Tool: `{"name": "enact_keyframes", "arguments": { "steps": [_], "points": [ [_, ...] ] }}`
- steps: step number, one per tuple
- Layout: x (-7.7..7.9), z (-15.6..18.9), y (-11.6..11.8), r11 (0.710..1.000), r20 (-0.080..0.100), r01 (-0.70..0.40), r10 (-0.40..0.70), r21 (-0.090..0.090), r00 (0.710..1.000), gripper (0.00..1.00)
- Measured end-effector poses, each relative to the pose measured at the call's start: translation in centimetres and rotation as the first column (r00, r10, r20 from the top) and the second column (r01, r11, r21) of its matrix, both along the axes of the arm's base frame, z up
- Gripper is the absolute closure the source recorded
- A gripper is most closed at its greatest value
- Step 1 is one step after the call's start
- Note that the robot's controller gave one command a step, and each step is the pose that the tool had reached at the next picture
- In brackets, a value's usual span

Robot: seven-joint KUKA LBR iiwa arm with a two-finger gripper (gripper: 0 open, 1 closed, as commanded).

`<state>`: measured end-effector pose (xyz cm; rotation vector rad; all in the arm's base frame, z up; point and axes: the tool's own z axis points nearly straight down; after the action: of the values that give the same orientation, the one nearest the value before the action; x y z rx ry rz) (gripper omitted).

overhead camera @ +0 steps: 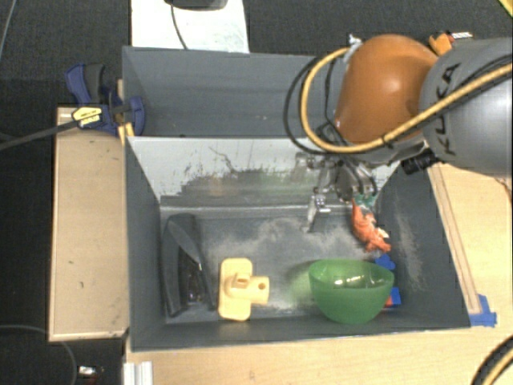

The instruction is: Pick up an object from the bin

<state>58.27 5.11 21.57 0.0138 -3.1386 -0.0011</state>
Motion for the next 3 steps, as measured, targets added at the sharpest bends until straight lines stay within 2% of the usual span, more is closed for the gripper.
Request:
{"name": "enact_keyframes", "arguments": {
  "steps": [1,2,3],
  "points": [
    [0.2,0.4,0.0,1.0,0.007,0.002,-0.002,0.0,1.0,1.0],
    [0.2,0.4,0.0,1.0,0.007,0.003,-0.003,0.0,1.0,1.0],
    [-0.7,-2.2,2.4,0.999,0.01,0.033,-0.033,0.001,0.999,1.0]
  ]
}}
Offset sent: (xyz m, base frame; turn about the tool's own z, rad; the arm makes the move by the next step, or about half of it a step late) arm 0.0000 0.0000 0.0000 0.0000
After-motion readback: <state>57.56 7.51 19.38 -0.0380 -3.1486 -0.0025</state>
